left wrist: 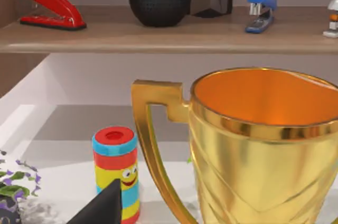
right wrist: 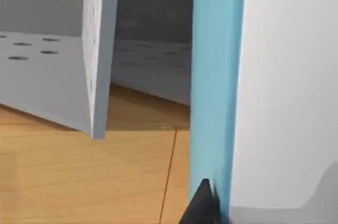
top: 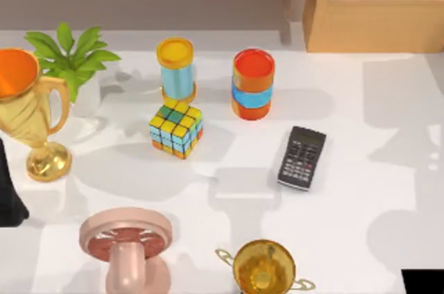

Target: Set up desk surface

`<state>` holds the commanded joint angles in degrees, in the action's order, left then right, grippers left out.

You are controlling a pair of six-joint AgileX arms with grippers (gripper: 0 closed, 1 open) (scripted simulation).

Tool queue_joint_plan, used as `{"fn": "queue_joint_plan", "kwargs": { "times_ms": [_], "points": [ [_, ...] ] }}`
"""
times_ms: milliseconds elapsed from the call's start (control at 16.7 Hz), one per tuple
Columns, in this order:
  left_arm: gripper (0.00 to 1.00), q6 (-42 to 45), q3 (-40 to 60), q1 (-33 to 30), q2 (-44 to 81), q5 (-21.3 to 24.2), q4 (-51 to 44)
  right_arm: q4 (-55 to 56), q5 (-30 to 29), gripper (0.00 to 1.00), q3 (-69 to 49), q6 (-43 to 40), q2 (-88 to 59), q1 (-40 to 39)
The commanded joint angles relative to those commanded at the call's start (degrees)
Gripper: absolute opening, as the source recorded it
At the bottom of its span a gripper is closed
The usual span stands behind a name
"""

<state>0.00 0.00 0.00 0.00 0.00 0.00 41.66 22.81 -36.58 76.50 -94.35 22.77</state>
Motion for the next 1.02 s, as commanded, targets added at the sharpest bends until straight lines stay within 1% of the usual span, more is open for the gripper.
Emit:
{"fn": "queue_joint_plan", "kwargs": {
  "times_ms": [180,300,540,1020],
  "points": [
    [1.00,0.00,0.00,0.00,0.00,0.00,0.00,-0.90,1.79,0.00,-6.34,3.86,-5.19,5.27],
    [1.00,0.00,0.00,0.00,0.00,0.00,0.00,-1.34,2.76,0.00,-10.19,5.29,-8.59,6.71],
    [1.00,0.00,0.00,0.00,0.00,0.00,0.00,-1.99,3.77,0.00,-14.76,6.28,-13.22,7.16],
    [1.00,0.00,0.00,0.00,0.00,0.00,0.00,-2.04,3.51,0.00,-15.67,6.52,-13.79,6.63]
  ]
}}
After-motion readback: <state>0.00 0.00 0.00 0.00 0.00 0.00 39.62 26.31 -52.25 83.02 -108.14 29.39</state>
